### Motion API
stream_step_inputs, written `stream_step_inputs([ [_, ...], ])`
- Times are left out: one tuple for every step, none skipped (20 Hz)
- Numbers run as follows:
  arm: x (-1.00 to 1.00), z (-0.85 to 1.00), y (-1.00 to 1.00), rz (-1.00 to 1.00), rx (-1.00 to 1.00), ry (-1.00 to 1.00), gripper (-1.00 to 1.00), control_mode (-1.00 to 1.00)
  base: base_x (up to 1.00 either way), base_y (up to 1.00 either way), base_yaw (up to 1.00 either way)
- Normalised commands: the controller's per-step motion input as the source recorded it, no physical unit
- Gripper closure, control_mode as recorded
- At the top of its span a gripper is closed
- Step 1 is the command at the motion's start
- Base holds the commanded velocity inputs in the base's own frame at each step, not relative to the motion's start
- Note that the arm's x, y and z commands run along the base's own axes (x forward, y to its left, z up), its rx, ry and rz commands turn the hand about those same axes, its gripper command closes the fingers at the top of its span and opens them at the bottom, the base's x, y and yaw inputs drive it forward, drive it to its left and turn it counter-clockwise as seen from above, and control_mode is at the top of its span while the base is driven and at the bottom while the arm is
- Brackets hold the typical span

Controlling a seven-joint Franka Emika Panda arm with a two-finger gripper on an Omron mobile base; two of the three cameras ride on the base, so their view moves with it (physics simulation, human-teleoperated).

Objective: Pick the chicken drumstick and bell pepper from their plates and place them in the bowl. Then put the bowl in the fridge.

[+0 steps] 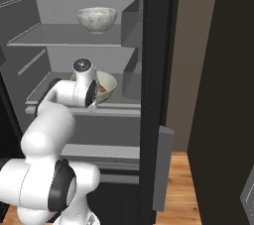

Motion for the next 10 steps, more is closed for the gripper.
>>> stream_step_inputs([
  [0.56, -0.02, 0.31, 0.0, 0.0, 0.0, 1.0, -1.0, 0.0, 0.0, 0.0],
  [0.58, -0.03, 0.32, 0.0, 0.0, 0.0, 1.0, -1.0, 0.0, 0.0, 0.0],
  [0.58, -0.03, 0.33, 0.0, 0.0, 0.0, 1.0, -1.0, 0.0, 0.0, 0.0],
  [0.59, -0.04, 0.34, 0.0, 0.0, 0.0, 1.0, -1.0, 0.0, 0.0, 0.0],
  [0.57, -0.06, 0.34, 0.0, -0.01, -0.01, 1.0, -1.0, 0.0, 0.0, 0.0],
  [0.55, -0.06, 0.34, 0.0, -0.01, -0.03, 1.0, -1.0, 0.0, 0.0, 0.0],
  [0.54, -0.09, 0.32, 0.0, -0.02, -0.02, 1.0, -1.0, 0.0, 0.0, 0.0],
  [0.51, -0.11, 0.31, 0.0, -0.03, -0.03, 1.0, -1.0, 0.0, 0.0, 0.0],
  [0.5, -0.15, 0.29, 0.0, -0.03, -0.03, 1.0, -1.0, 0.0, 0.0, 0.0],
  [0.49, -0.15, 0.25, -0.02, -0.05, -0.03, 1.0, -1.0, 0.0, 0.0, 0.0],
])
